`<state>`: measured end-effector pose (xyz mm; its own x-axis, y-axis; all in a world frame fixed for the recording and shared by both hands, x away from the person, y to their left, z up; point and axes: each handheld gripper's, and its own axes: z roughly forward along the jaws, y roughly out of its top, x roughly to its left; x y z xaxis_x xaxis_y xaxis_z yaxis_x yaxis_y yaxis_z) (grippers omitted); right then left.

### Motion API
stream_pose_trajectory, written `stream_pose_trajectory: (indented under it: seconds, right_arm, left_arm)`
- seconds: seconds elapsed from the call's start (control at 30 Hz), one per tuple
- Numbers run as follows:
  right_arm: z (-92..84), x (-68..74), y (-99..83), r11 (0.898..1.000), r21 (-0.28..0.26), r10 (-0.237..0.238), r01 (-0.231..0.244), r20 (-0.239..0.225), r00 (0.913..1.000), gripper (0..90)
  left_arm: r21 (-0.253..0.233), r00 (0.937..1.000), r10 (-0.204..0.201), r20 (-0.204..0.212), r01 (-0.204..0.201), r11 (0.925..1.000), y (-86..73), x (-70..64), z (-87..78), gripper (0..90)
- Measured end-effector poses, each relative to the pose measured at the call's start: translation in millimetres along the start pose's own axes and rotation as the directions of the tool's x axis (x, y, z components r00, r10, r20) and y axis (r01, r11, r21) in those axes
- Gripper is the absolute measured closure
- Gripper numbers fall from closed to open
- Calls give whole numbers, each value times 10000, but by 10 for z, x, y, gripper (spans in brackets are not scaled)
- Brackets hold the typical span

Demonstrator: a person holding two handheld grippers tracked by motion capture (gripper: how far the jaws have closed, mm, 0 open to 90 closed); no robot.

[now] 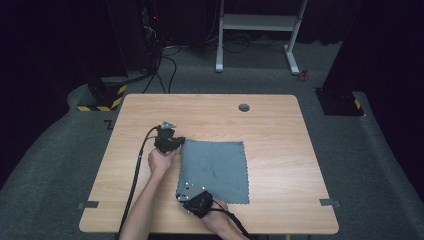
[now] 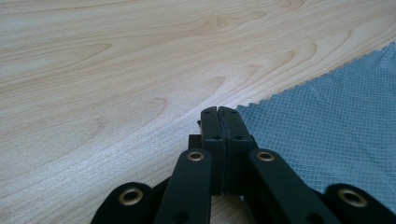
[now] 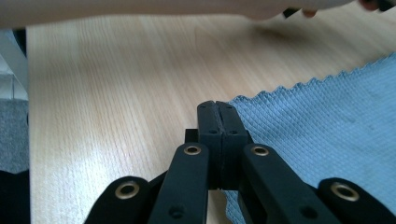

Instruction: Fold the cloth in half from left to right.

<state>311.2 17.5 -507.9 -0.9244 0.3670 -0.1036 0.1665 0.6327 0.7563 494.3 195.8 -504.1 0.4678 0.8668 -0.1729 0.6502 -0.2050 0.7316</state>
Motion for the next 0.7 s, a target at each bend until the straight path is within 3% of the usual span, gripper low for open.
stream_pose_trajectory:
  seconds: [0.13, 0.37, 0.47, 0.63, 0.7]
  right_arm:
    - [-11, -24, 52, 9996, -188, 206, -211, -245, 9995, 900]
    - [25, 15, 126, 9998, -161, -76, 70, -333, 9994, 900]
    - [-6, 11, 174, 9993, -374, -2, -13, -404, 9992, 900]
    - [-42, 9, 213, 9975, -696, 75, -107, -454, 9989, 900]
    - [-51, -4, 185, 9969, -761, 183, -219, -479, 9987, 900]
  left_arm:
    - [-12, 10000, -73, -8, 73, 10000, 13, 28, -60, 899]
    - [-106, 10000, 0, -2, 0, 9999, 36, 109, -193, 900]
    - [-104, 10000, -56, -17, 56, 9999, 61, 142, -265, 900]
    - [-13, 9991, 365, -226, -365, 9993, 114, 96, -316, 899]
    - [-127, 9993, 357, -138, -359, 9993, 123, 55, -287, 899]
